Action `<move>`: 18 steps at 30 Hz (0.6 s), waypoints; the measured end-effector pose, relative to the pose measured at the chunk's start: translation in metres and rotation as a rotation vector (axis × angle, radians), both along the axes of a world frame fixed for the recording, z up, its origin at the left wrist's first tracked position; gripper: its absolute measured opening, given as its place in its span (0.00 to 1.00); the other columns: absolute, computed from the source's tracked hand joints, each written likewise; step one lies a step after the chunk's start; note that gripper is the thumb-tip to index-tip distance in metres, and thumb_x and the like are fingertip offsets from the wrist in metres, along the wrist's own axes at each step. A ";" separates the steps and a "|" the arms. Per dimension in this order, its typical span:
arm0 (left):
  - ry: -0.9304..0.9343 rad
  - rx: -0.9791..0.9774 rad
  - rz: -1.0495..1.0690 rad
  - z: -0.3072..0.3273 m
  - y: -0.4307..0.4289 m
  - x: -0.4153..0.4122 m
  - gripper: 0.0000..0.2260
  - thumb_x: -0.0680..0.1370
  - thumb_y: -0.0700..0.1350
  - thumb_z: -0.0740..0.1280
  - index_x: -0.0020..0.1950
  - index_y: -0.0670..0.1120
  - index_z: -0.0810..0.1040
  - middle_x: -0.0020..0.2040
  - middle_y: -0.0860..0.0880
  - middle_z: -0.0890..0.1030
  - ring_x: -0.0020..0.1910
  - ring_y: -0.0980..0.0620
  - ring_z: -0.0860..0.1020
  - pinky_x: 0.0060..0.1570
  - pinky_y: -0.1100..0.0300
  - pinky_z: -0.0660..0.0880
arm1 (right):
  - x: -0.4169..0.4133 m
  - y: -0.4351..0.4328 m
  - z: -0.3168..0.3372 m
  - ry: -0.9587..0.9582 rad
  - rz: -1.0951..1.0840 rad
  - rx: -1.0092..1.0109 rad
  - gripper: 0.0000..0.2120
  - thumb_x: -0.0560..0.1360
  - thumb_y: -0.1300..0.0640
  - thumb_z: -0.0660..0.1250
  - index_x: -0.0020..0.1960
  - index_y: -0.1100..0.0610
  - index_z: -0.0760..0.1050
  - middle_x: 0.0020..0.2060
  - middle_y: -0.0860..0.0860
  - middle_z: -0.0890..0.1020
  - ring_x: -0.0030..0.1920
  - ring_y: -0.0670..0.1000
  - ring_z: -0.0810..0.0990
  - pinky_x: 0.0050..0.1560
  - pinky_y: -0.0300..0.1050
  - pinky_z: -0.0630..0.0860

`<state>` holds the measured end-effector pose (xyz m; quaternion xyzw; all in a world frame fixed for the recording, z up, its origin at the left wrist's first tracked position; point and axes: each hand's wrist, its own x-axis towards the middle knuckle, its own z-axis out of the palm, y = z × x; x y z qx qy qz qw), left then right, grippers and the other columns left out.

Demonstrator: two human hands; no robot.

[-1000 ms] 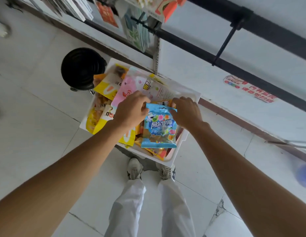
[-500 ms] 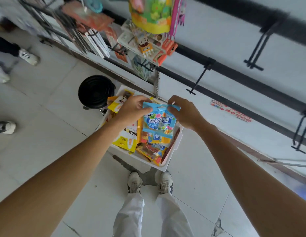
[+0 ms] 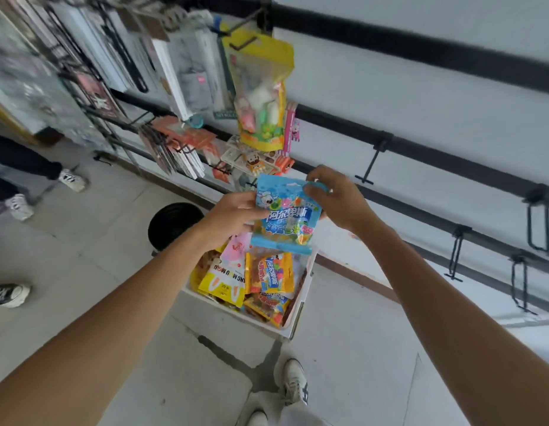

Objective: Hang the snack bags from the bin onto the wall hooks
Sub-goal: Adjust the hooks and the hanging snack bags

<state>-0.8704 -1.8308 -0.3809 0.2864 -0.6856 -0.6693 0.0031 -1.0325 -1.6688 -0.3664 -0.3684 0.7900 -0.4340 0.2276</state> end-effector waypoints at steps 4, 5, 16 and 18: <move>0.091 0.049 -0.077 0.039 0.026 0.009 0.10 0.78 0.37 0.68 0.58 0.46 0.79 0.52 0.48 0.85 0.49 0.51 0.84 0.40 0.61 0.79 | 0.015 0.027 0.043 0.072 -0.078 -0.081 0.07 0.80 0.57 0.64 0.44 0.50 0.70 0.44 0.51 0.80 0.38 0.46 0.82 0.30 0.42 0.79; 0.114 0.055 -0.087 0.049 0.032 0.009 0.10 0.77 0.36 0.68 0.58 0.45 0.79 0.52 0.48 0.85 0.48 0.50 0.84 0.39 0.60 0.80 | 0.018 0.036 0.053 0.081 -0.117 -0.098 0.06 0.80 0.57 0.64 0.45 0.51 0.71 0.42 0.50 0.80 0.37 0.47 0.82 0.30 0.41 0.78; 0.324 -0.096 -0.276 0.156 0.136 -0.046 0.09 0.77 0.37 0.68 0.57 0.44 0.80 0.54 0.47 0.84 0.50 0.48 0.83 0.45 0.52 0.81 | 0.019 0.170 0.165 -0.020 -0.426 -0.384 0.11 0.75 0.57 0.71 0.51 0.61 0.72 0.43 0.53 0.83 0.37 0.47 0.85 0.34 0.39 0.79; 0.346 -0.106 -0.323 0.171 0.160 -0.061 0.08 0.77 0.36 0.68 0.56 0.43 0.80 0.53 0.47 0.84 0.50 0.49 0.84 0.44 0.52 0.82 | 0.012 0.198 0.181 0.042 -0.472 -0.392 0.09 0.75 0.58 0.71 0.48 0.61 0.74 0.37 0.50 0.82 0.35 0.46 0.84 0.32 0.40 0.78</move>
